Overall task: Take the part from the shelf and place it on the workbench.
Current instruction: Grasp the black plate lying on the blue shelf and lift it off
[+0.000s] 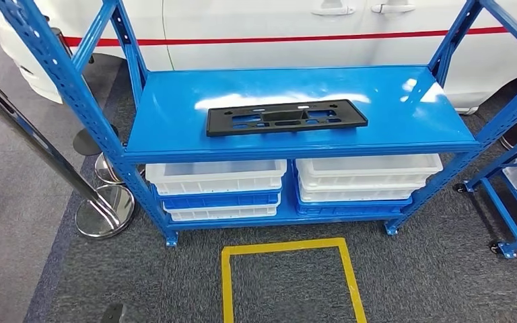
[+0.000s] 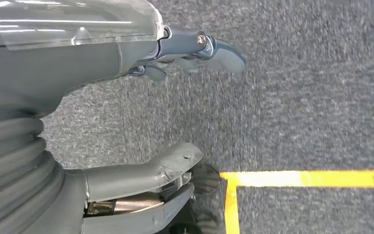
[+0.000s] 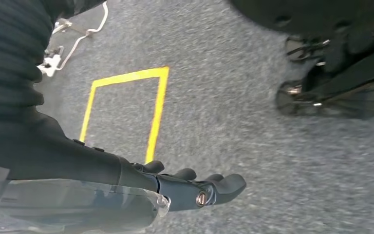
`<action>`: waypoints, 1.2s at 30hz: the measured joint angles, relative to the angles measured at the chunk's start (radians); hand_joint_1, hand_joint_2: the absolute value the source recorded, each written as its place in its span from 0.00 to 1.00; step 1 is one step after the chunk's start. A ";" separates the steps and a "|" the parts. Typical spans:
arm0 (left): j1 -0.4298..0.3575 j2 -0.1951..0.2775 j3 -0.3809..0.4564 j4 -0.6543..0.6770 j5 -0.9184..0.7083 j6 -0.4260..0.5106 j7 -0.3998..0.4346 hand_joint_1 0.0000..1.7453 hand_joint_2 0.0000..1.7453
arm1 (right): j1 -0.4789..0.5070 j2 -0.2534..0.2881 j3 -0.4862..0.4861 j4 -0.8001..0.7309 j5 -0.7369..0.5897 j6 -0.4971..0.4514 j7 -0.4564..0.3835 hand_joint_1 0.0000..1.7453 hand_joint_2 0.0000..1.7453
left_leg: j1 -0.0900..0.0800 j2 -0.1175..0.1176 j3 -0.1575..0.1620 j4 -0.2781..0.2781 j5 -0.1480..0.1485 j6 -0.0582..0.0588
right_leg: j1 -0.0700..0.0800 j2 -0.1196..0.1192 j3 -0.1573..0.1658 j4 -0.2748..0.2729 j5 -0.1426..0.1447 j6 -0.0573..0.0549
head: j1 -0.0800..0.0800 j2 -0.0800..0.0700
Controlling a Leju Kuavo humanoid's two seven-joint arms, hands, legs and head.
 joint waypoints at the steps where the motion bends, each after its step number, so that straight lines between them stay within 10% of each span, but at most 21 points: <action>1: -0.001 -0.003 0.016 0.005 -0.014 0.002 -0.004 0.00 1.00 | -0.005 0.003 -0.015 0.000 0.013 -0.001 -0.004 0.00 1.00 | -0.001 0.000 -0.001 0.000 0.000 0.002 | 0.000 0.000 -0.026 0.054 -0.029 0.001 | 0.000 0.000; 13: -0.003 -0.011 0.058 0.021 -0.050 0.006 -0.012 0.00 1.00 | -0.018 0.011 -0.054 0.000 0.048 -0.008 -0.012 0.00 1.00 | -0.003 0.001 -0.001 0.001 -0.001 0.005 | -0.002 0.001 -0.082 0.164 -0.064 0.004 | 0.000 0.000; 17: -0.011 -0.041 0.190 0.070 -0.170 0.013 -0.041 0.00 1.00 | -0.059 0.035 -0.180 0.000 0.160 -0.024 -0.043 0.00 1.00 | -0.005 -0.005 0.005 0.014 -0.016 -0.013 | -0.003 0.002 0.018 -0.067 0.081 -0.010 | 0.000 0.000; 21: -0.028 -0.079 0.399 0.151 -0.358 0.027 -0.085 0.00 1.00 | -0.136 0.077 -0.383 0.000 0.335 -0.052 -0.092 0.00 1.00 | 0.004 -0.005 -0.105 0.238 -0.101 -0.051 | 0.001 -0.001 0.038 -0.112 0.089 -0.041 | 0.000 0.000; 25: -0.037 -0.094 0.485 0.182 -0.441 0.029 -0.109 0.00 1.00 | -0.166 0.095 -0.467 0.000 0.412 -0.063 -0.114 0.00 1.00 | 0.001 -0.004 -0.016 0.037 -0.009 -0.038 | 0.005 0.001 0.038 -0.107 0.084 -0.030 | 0.000 0.000; 30: -0.042 -0.109 0.562 0.210 -0.531 0.029 -0.146 0.00 1.00 | -0.193 0.108 -0.544 0.000 0.494 -0.076 -0.143 0.00 1.00 | 0.002 -0.003 -0.008 0.004 0.004 -0.006 | 0.002 0.002 0.024 -0.078 0.061 -0.003 | 0.000 0.000; 34: -0.046 -0.116 0.594 0.222 -0.559 0.035 -0.171 0.00 1.00 | -0.199 0.112 -0.581 0.000 0.507 -0.091 -0.169 0.00 1.00 | -0.002 -0.002 -0.010 0.000 0.008 0.006 | 0.001 0.003 -0.077 0.142 -0.046 0.007 | 0.000 0.000; 36: -0.046 -0.118 0.606 0.225 -0.559 0.041 -0.181 0.00 1.00 | -0.201 0.112 -0.599 0.000 0.488 -0.098 -0.186 0.00 1.00 | -0.002 -0.003 -0.009 0.001 0.008 0.005 | -0.001 0.002 -0.073 0.140 -0.020 0.008 | 0.000 0.000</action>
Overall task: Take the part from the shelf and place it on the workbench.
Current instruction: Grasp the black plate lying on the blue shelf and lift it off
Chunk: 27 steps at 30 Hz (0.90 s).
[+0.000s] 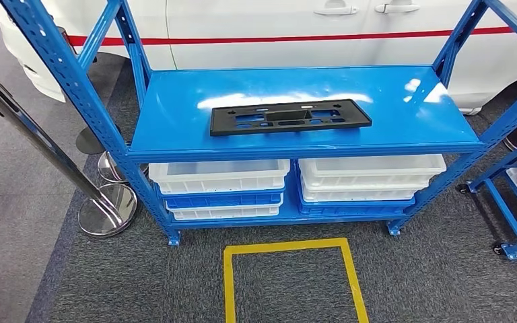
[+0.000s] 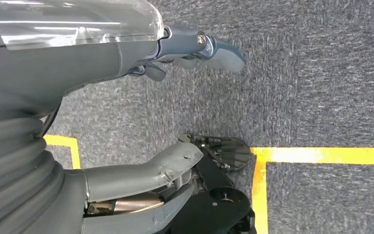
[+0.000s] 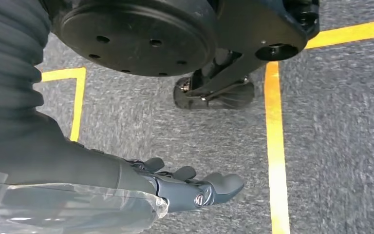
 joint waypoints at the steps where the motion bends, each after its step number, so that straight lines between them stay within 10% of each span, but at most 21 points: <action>1: 0.000 -0.001 0.004 0.001 0.000 0.002 -0.004 0.00 1.00 | -0.001 0.000 -0.010 0.000 -0.014 -0.003 -0.010 0.00 1.00 | 0.000 -0.001 0.001 0.001 -0.001 -0.001 | -0.002 0.000 0.028 -0.054 0.035 0.000 | 0.000 0.000; 4: -0.001 -0.004 0.015 0.005 0.005 0.008 -0.012 0.00 1.00 | -0.008 0.000 -0.048 -0.001 -0.082 -0.006 -0.053 0.00 1.00 | -0.003 -0.003 -0.002 0.012 -0.007 -0.013 | -0.003 0.001 0.105 -0.225 0.098 -0.007 | 0.000 0.000; 9: -0.003 -0.006 0.035 0.008 0.016 0.015 -0.025 0.00 1.00 | -0.020 -0.006 -0.154 -0.006 -0.223 -0.002 -0.135 0.00 1.00 | -0.003 -0.003 -0.016 0.040 -0.027 -0.037 | -0.001 0.002 0.113 -0.252 0.103 -0.034 | 0.000 0.000; 14: -0.003 -0.007 0.048 0.011 0.024 0.015 -0.029 0.00 1.00 | -0.029 -0.026 -0.226 -0.013 -0.282 0.000 -0.160 0.00 1.00 | 0.006 -0.002 -0.132 0.294 -0.142 -0.051 | 0.000 -0.002 0.114 -0.253 0.104 -0.047 | -0.001 0.000; 19: -0.005 -0.007 0.058 0.012 0.031 0.015 -0.034 0.00 1.00 | -0.032 -0.045 -0.269 -0.019 -0.336 0.015 -0.209 0.00 1.00 | 0.005 -0.002 -0.021 0.061 -0.018 -0.040 | 0.002 -0.001 0.119 -0.249 0.098 -0.037 | 0.000 0.000; 24: -0.004 -0.009 0.071 0.014 0.043 0.015 -0.041 0.00 1.00 | -0.042 -0.083 -0.325 -0.031 -0.437 0.047 -0.320 0.00 1.00 | 0.001 -0.002 -0.004 0.010 -0.006 -0.016 | -0.001 0.000 0.110 -0.235 0.088 -0.013 | 0.000 0.000; 27: -0.005 -0.011 0.079 0.014 0.045 0.017 -0.040 0.00 1.00 | -0.046 -0.116 -0.354 -0.054 -0.507 0.079 -0.365 0.00 1.00 | 0.000 0.000 -0.002 0.001 0.000 0.000 | -0.003 0.000 0.040 -0.087 0.004 -0.004 | 0.000 0.000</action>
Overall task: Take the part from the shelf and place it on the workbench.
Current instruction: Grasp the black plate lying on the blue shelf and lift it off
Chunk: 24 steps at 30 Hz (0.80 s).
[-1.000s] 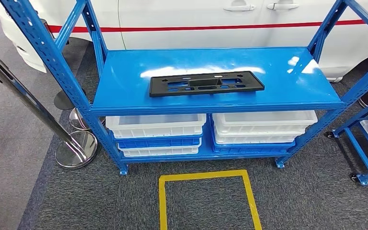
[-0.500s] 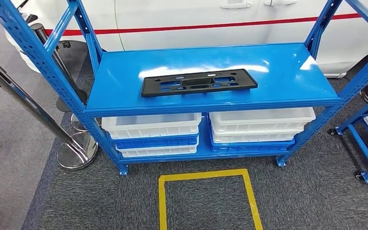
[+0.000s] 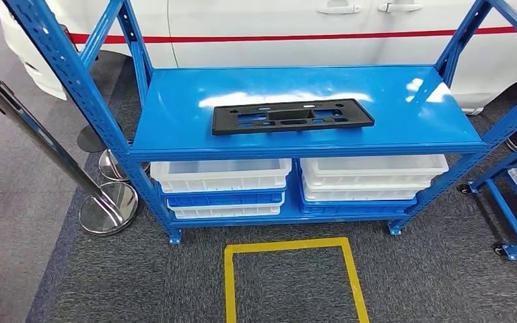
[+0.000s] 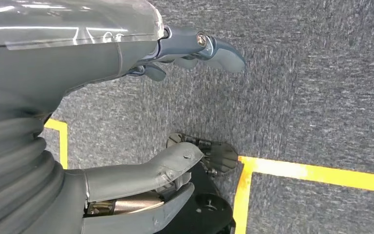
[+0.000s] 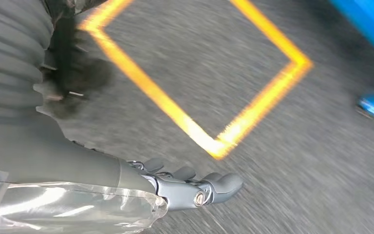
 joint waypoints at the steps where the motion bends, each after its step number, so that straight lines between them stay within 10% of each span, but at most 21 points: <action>1: 0.000 0.000 0.002 0.000 0.000 0.000 0.000 0.00 1.00 | -0.001 -0.010 -0.007 -0.010 -0.023 0.011 -0.005 0.00 1.00 | -0.002 0.000 -0.001 0.000 0.000 0.003 | 0.000 0.000 -0.031 0.063 -0.025 0.002 | 0.000 0.000; 3: 0.000 -0.001 0.005 0.000 0.000 -0.002 0.000 0.00 1.00 | 0.000 -0.025 -0.012 -0.037 -0.075 0.030 -0.007 0.00 1.00 | -0.003 0.000 0.000 0.002 -0.002 0.004 | -0.001 0.000 -0.054 0.103 -0.018 0.004 | 0.000 0.000; 7: -0.001 -0.004 0.010 0.001 0.002 -0.004 0.000 0.00 1.00 | -0.001 -0.040 0.001 -0.094 -0.164 0.047 -0.007 0.00 1.00 | -0.005 -0.002 0.000 0.015 -0.011 -0.008 | -0.002 0.000 0.044 -0.111 0.097 0.002 | 0.000 0.000; 12: -0.004 -0.003 0.017 0.001 0.004 -0.004 -0.001 0.00 1.00 | 0.000 -0.057 0.016 -0.150 -0.245 0.062 -0.007 0.00 1.00 | -0.007 -0.002 -0.008 0.037 -0.028 -0.029 | -0.002 0.001 0.059 -0.155 0.104 -0.022 | -0.001 0.000; 16: -0.004 -0.003 0.019 0.001 0.003 -0.006 -0.001 0.00 1.00 | 0.001 -0.069 0.026 -0.185 -0.284 0.071 -0.007 0.00 1.00 | -0.001 -0.001 -0.103 0.247 -0.140 -0.044 | 0.000 -0.002 0.059 -0.158 0.105 -0.036 | -0.001 0.000; 18: -0.003 -0.003 0.020 0.001 0.003 -0.008 -0.002 0.00 1.00 | 0.004 -0.070 0.037 -0.216 -0.321 0.087 -0.007 0.00 1.00 | 0.000 -0.001 -0.132 0.309 -0.148 -0.043 | 0.003 -0.002 0.059 -0.157 0.105 -0.037 | -0.001 0.000; 22: -0.005 -0.003 0.021 0.001 0.003 -0.012 -0.002 0.00 1.00 | 0.010 -0.078 0.075 -0.295 -0.388 0.099 -0.007 0.00 1.00 | -0.005 -0.001 -0.027 0.087 -0.034 -0.024 | 0.005 0.000 0.063 -0.156 0.104 -0.033 | 0.000 0.000; 24: -0.007 -0.002 0.021 0.001 0.002 -0.012 -0.002 0.00 1.00 | 0.015 -0.080 0.092 -0.338 -0.415 0.103 -0.007 0.00 1.00 | -0.011 -0.001 0.000 0.025 -0.022 -0.018 | 0.006 0.000 0.061 -0.156 0.104 -0.024 | 0.000 0.000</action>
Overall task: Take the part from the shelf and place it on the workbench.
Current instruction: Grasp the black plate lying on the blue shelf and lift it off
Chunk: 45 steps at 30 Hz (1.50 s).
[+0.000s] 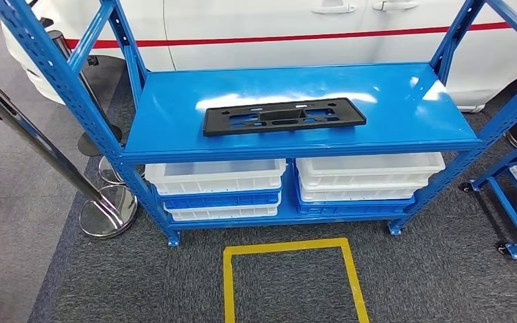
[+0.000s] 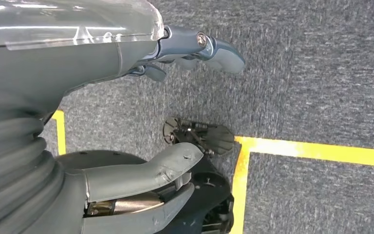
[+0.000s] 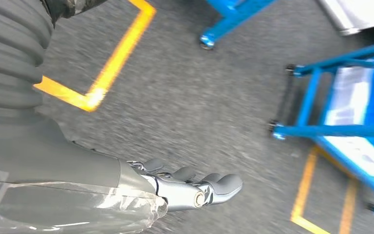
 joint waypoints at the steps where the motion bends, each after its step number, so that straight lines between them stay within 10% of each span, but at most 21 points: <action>1: 0.000 0.000 0.000 0.000 -0.001 0.000 0.000 0.00 1.00 | 0.002 0.000 0.007 -0.022 -0.012 0.005 0.000 0.00 1.00 | -0.002 0.000 0.001 -0.004 0.001 0.002 | -0.001 0.000 -0.001 -0.001 0.002 0.006 | 0.000 0.000; 4: 0.002 0.000 0.000 0.000 -0.003 -0.002 0.000 0.00 1.00 | 0.008 0.002 0.022 -0.099 -0.043 0.024 0.000 0.00 1.00 | 0.001 0.002 0.008 -0.026 0.016 0.019 | -0.005 0.000 -0.012 0.025 -0.020 0.019 | 0.000 0.000; 9: 0.001 0.000 0.000 0.000 -0.007 -0.006 0.002 0.00 1.00 | 0.021 0.006 0.041 -0.208 -0.071 0.033 0.000 0.00 1.00 | 0.002 0.003 0.009 -0.034 0.022 0.027 | -0.012 0.001 -0.122 0.262 -0.126 0.035 | 0.000 0.000; 13: 0.001 -0.001 0.000 0.000 -0.012 -0.010 0.002 0.00 1.00 | 0.026 0.011 0.050 -0.297 -0.099 0.054 0.000 0.00 1.00 | 0.004 0.001 0.007 -0.017 0.012 0.013 | -0.024 0.002 -0.030 0.064 -0.013 0.044 | 0.000 0.000; 19: 0.000 0.000 0.000 0.000 -0.017 -0.010 0.002 0.00 1.00 | 0.027 0.003 0.056 -0.376 -0.151 0.070 0.000 0.00 1.00 | 0.005 0.000 -0.007 0.020 -0.018 -0.015 | -0.017 0.004 -0.006 0.007 -0.002 0.007 | 0.000 0.000; 24: 0.000 0.000 0.000 0.000 -0.021 -0.012 0.003 0.00 1.00 | 0.025 -0.019 0.062 -0.424 -0.207 0.068 0.000 0.00 1.00 | 0.010 0.000 -0.131 0.286 -0.135 -0.023 | -0.009 -0.001 -0.005 0.006 -0.002 -0.008 | -0.001 0.000; 29: -0.001 0.003 0.000 0.000 -0.023 -0.018 0.001 0.00 1.00 | 0.020 -0.052 0.076 -0.466 -0.254 0.046 0.000 0.00 1.00 | -0.002 0.001 -0.023 0.045 -0.002 0.005 | -0.004 0.001 -0.001 0.007 -0.004 -0.005 | -0.001 0.000; 34: -0.001 0.007 0.000 0.000 -0.023 -0.023 -0.003 0.00 1.00 | 0.014 -0.064 0.082 -0.512 -0.258 0.027 0.000 0.00 1.00 | -0.006 0.001 0.001 -0.022 0.016 0.021 | -0.009 0.000 -0.004 0.013 -0.011 0.020 | 0.000 0.000; 39: -0.001 0.007 0.000 0.000 -0.030 -0.023 -0.005 0.00 1.00 | 0.011 -0.072 0.086 -0.583 -0.269 0.011 0.000 0.00 1.00 | -0.002 0.002 0.007 -0.037 0.028 0.033 | -0.013 0.001 -0.114 0.249 -0.130 0.033 | 0.001 0.000; 41: -0.001 0.007 0.000 0.001 -0.038 -0.024 -0.005 0.00 1.00 | 0.010 -0.075 0.097 -0.634 -0.286 -0.013 0.001 0.00 1.00 | 0.000 0.002 0.006 -0.031 0.025 0.029 | -0.019 0.000 -0.111 0.236 -0.096 0.040 | 0.001 0.000; 45: -0.003 0.009 -0.003 0.000 -0.051 -0.028 -0.005 0.00 1.00 | 0.005 -0.095 0.144 -0.740 -0.315 -0.048 0.018 0.00 1.00 | 0.000 0.000 -0.004 0.000 0.007 0.006 | -0.028 0.004 -0.017 0.032 -0.004 0.045 | 0.000 0.000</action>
